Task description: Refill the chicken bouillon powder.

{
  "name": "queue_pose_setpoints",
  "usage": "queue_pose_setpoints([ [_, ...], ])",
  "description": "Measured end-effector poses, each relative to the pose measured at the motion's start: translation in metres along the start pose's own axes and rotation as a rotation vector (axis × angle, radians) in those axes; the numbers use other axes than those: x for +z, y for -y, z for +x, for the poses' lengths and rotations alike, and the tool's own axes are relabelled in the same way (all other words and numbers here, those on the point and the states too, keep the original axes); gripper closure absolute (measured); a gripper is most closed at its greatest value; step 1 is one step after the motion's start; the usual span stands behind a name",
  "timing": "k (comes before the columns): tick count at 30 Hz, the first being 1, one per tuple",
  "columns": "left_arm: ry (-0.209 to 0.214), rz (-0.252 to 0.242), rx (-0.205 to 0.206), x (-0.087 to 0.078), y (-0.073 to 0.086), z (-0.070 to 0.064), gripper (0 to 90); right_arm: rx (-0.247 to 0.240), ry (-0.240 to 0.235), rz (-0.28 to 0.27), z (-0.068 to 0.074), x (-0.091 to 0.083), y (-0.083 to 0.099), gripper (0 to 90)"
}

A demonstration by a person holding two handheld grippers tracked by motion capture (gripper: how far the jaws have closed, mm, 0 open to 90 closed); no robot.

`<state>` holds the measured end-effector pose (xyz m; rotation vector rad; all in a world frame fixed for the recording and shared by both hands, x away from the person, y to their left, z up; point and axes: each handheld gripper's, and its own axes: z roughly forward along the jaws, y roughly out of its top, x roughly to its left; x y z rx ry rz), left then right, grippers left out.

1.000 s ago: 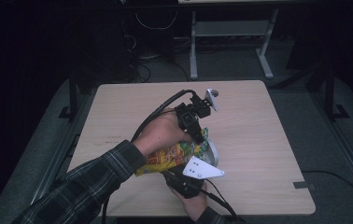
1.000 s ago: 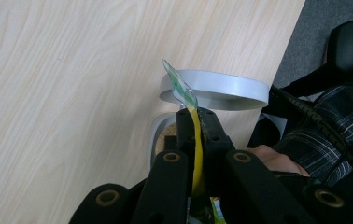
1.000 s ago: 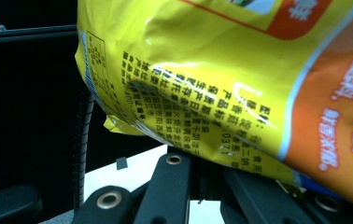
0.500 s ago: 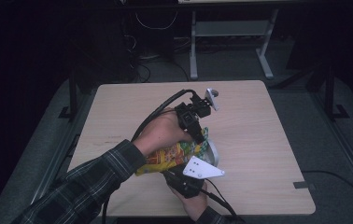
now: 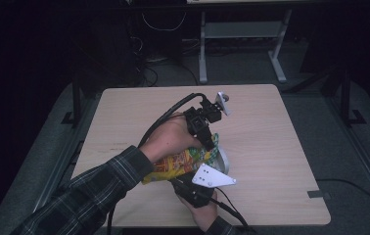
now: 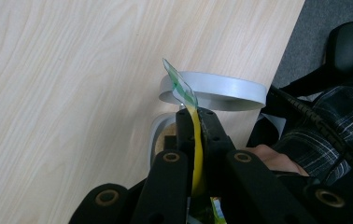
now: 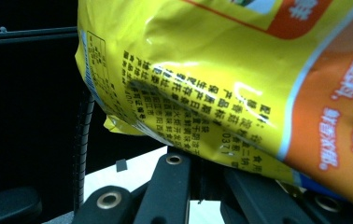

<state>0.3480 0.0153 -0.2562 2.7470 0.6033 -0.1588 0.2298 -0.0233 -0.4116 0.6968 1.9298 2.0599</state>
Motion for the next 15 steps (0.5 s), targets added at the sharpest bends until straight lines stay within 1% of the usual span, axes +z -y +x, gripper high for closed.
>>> queue_pose_setpoints([
  [15,0.001,-0.004,0.002,-0.001,0.0002,0.0002,88.5,-0.004,0.0,0.0,0.0002,-0.0002,-0.0005,90.0],
])
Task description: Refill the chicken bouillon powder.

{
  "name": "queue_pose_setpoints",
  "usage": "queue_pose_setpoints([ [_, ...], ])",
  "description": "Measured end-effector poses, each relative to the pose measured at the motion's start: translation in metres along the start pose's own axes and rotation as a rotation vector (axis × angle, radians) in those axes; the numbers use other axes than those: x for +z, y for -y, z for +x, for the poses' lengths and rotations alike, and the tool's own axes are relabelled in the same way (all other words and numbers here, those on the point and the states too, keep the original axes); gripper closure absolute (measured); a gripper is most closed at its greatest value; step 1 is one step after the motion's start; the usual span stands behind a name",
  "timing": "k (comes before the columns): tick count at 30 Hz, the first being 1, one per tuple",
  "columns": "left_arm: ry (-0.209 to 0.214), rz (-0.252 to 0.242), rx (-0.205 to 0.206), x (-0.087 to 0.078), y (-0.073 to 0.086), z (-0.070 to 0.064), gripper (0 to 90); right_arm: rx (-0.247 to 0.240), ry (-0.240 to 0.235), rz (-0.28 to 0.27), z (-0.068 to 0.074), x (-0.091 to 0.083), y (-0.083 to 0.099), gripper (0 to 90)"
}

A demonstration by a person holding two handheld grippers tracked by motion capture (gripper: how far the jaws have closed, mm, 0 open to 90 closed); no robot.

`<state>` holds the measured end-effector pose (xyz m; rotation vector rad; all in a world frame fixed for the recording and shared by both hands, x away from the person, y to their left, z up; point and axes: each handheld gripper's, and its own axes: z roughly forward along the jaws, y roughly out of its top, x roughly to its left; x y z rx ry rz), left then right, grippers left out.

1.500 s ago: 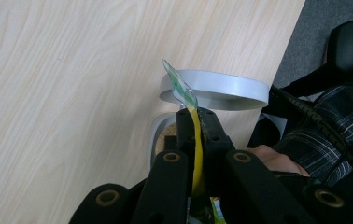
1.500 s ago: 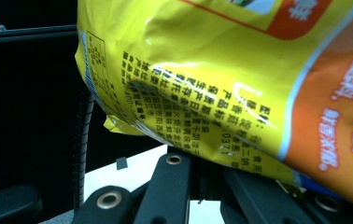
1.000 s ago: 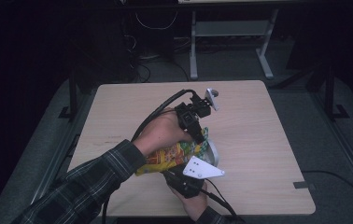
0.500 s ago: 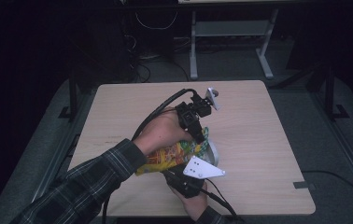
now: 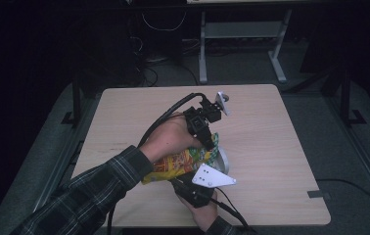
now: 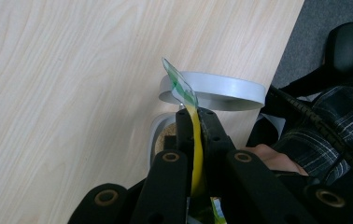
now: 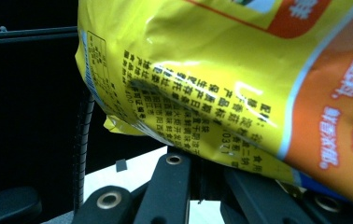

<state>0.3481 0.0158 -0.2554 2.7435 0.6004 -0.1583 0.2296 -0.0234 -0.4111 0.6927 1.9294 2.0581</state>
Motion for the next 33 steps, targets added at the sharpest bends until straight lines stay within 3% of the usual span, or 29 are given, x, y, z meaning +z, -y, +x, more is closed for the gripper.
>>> queue_pose_setpoints([
  [33,-0.003,0.008,0.004,0.0004,-0.0001,0.0004,88.2,0.0,-0.001,0.002,-0.0005,-0.0002,-0.0004,90.0],
])
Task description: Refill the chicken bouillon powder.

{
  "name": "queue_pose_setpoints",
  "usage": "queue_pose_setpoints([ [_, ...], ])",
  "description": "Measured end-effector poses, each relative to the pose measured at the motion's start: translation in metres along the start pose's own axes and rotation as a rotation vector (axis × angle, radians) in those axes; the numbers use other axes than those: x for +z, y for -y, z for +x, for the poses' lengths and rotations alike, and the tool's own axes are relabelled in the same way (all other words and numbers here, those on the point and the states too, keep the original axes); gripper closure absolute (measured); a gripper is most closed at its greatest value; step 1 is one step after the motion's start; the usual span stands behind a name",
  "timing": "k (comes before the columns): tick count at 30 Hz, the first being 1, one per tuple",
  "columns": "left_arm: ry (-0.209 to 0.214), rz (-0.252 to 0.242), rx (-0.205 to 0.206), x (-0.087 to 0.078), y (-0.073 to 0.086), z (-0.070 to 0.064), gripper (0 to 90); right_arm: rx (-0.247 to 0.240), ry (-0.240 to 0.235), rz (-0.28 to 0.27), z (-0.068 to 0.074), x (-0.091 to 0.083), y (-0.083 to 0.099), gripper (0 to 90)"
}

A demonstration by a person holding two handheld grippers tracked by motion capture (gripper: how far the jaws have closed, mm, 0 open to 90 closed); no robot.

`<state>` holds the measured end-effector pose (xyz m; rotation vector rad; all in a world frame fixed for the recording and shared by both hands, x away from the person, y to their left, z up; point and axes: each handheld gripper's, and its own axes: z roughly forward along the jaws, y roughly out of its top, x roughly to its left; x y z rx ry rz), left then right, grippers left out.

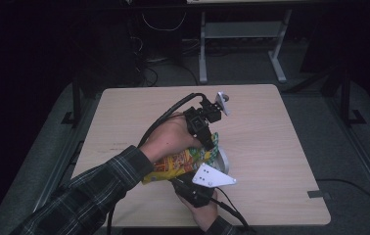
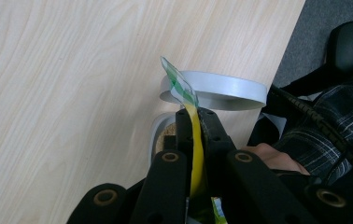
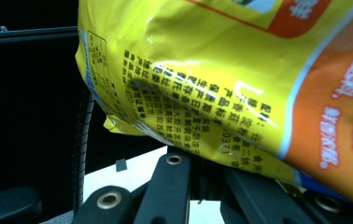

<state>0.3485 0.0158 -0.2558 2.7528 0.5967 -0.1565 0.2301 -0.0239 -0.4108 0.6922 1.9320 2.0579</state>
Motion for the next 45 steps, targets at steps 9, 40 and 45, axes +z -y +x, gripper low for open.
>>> queue_pose_setpoints([
  [9,0.002,-0.002,-0.001,-0.0001,0.0003,0.0004,88.2,-0.001,0.0,0.002,-0.0003,0.0001,0.0,90.0],
  [40,-0.002,0.009,-0.007,0.0,-0.0005,0.0007,88.2,-0.001,-0.016,-0.006,-0.0016,-0.0014,-0.0011,90.0],
  [45,-0.004,0.021,-0.008,0.0005,-0.0026,0.0003,88.8,0.008,-0.023,-0.009,-0.0019,-0.0018,-0.0011,90.0],
])
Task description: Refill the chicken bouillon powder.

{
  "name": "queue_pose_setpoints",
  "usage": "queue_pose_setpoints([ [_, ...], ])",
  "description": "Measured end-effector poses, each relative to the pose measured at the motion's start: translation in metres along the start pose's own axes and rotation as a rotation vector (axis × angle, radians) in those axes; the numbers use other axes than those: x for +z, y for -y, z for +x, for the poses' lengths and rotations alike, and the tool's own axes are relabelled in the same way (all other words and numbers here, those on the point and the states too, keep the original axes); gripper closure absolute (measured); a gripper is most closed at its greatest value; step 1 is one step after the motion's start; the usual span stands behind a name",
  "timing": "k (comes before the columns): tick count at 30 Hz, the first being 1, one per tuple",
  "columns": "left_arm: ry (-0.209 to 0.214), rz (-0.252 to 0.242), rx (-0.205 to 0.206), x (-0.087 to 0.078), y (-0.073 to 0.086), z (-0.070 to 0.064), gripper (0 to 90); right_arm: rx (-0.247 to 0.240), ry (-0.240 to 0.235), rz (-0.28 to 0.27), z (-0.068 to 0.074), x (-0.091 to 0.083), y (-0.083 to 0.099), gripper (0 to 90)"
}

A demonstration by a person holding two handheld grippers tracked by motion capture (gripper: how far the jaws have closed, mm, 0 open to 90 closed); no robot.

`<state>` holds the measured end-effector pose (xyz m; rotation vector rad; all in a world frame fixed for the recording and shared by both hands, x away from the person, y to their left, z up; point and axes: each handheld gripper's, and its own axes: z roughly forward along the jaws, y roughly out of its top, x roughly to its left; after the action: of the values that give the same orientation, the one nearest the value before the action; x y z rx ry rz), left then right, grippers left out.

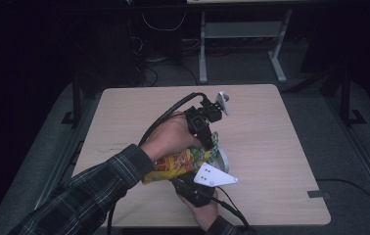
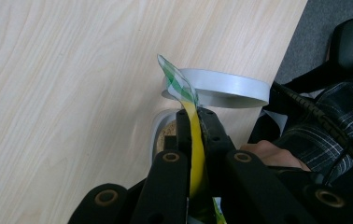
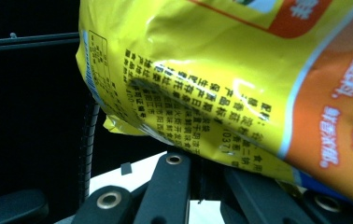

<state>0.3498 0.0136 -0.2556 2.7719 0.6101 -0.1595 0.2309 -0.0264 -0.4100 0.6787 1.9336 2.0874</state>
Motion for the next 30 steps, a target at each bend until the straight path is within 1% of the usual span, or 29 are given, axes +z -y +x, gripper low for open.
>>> queue_pose_setpoints([
  [8,-0.002,0.007,-0.005,-0.0004,-0.0019,-0.0001,88.8,0.006,-0.007,-0.014,0.0001,-0.0018,-0.0014,90.0],
  [12,-0.001,0.011,-0.011,0.0009,-0.0018,0.0004,88.7,0.008,-0.009,-0.014,0.0,-0.0019,-0.0011,90.0],
  [30,0.001,0.015,-0.014,0.0021,-0.002,0.0017,88.7,0.007,-0.009,-0.011,-0.0005,-0.0014,-0.0007,90.0],
])
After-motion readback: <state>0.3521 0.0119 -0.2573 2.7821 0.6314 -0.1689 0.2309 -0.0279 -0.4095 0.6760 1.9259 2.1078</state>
